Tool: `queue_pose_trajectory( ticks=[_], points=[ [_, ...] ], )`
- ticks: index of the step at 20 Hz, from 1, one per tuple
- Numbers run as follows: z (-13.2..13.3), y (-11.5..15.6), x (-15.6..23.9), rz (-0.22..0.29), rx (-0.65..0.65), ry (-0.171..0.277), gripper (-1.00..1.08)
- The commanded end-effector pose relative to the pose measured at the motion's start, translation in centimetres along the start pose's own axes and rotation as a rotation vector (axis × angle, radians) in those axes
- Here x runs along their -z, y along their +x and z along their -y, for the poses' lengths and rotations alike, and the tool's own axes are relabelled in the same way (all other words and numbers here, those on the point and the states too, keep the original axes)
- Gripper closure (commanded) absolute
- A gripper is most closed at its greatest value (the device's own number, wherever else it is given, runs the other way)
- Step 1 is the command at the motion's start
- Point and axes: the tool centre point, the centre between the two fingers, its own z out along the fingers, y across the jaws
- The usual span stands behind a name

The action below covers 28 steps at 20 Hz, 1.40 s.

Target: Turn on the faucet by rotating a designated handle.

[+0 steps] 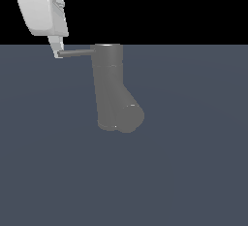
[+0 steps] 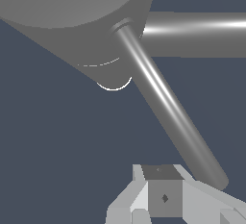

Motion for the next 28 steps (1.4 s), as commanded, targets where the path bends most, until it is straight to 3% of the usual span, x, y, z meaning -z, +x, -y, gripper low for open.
queue_pose_trajectory(
  ticks=[1,23,25,28],
  points=[
    [-0.6,0.7,0.0,-0.002,-0.003,-0.002,1.08],
    [-7.4,8.0,0.1,-0.002,-0.012,-0.007,1.08],
    [-6.8,6.7,0.1,-0.003,0.009,-0.004,1.08],
    [-6.8,8.5,0.1,-0.003,0.006,-0.005,1.08]
  ],
)
